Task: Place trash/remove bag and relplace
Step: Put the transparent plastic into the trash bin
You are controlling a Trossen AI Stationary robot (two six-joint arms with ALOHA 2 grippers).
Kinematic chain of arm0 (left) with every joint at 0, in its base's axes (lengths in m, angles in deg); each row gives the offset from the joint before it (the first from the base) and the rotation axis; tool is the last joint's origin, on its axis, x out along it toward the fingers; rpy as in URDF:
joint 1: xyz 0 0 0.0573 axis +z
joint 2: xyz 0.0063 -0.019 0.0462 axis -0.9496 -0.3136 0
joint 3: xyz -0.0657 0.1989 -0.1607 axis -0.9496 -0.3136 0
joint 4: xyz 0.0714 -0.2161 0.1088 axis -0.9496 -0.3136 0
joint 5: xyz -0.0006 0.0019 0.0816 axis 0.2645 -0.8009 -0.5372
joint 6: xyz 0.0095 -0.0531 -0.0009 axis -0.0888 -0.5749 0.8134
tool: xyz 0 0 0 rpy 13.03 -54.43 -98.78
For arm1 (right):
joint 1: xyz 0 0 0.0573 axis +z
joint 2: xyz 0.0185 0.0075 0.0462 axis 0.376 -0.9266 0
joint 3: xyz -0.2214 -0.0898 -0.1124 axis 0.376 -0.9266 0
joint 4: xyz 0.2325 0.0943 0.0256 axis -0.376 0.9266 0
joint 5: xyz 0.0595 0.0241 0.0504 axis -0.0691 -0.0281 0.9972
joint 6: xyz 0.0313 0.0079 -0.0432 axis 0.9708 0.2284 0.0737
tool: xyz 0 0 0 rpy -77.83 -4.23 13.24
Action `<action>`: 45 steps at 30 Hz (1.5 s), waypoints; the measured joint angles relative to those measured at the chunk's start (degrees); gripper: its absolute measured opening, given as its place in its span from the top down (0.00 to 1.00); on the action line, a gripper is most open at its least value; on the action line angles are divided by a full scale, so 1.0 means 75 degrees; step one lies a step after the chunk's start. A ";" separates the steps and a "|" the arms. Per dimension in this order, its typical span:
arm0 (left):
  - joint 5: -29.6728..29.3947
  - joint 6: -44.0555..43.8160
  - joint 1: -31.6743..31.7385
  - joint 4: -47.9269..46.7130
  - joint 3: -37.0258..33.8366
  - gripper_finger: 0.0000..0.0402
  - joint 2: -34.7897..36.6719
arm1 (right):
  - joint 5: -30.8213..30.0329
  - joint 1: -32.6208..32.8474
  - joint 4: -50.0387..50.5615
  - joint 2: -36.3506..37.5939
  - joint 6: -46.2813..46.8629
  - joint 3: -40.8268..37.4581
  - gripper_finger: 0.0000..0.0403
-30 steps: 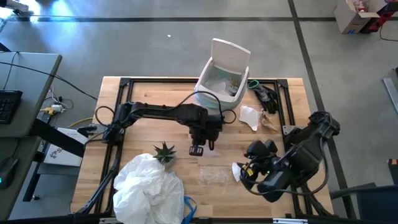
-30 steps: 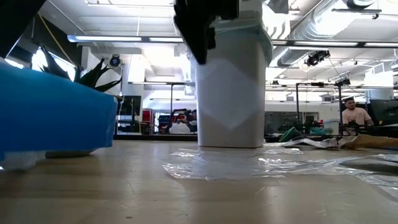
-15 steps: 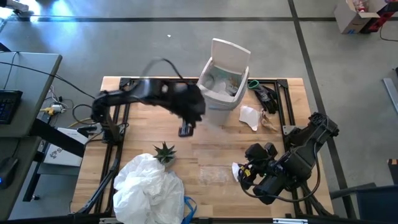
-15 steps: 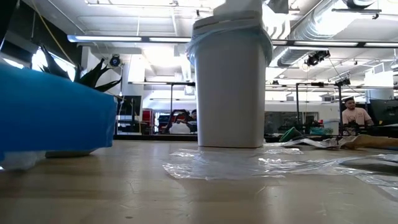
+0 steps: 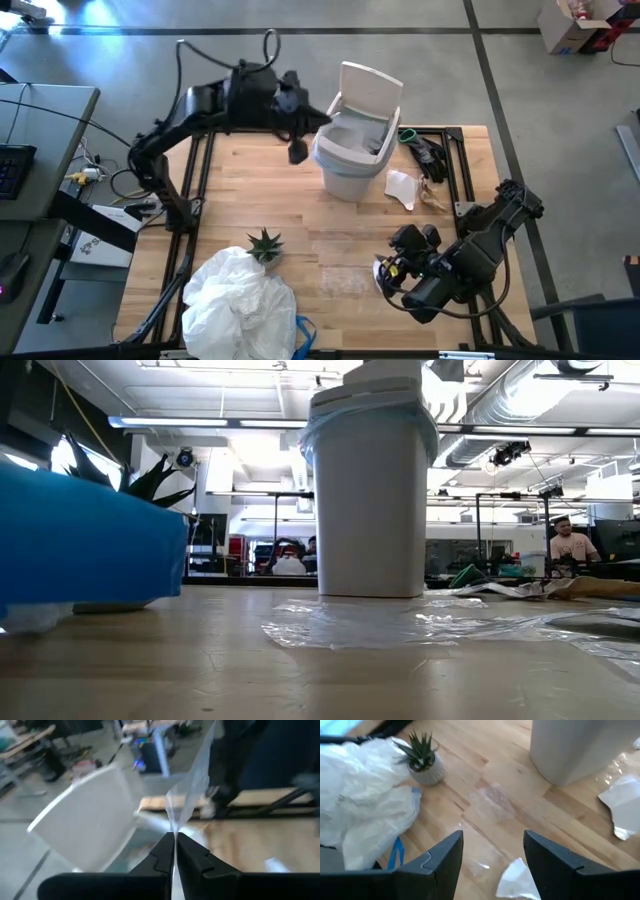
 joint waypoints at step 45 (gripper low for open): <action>0.2225 -0.0346 0.0293 -0.0935 -0.0006 0.60 -0.0696 | -0.1117 -0.0035 -0.0095 0.0000 -0.0003 0.0003 0.52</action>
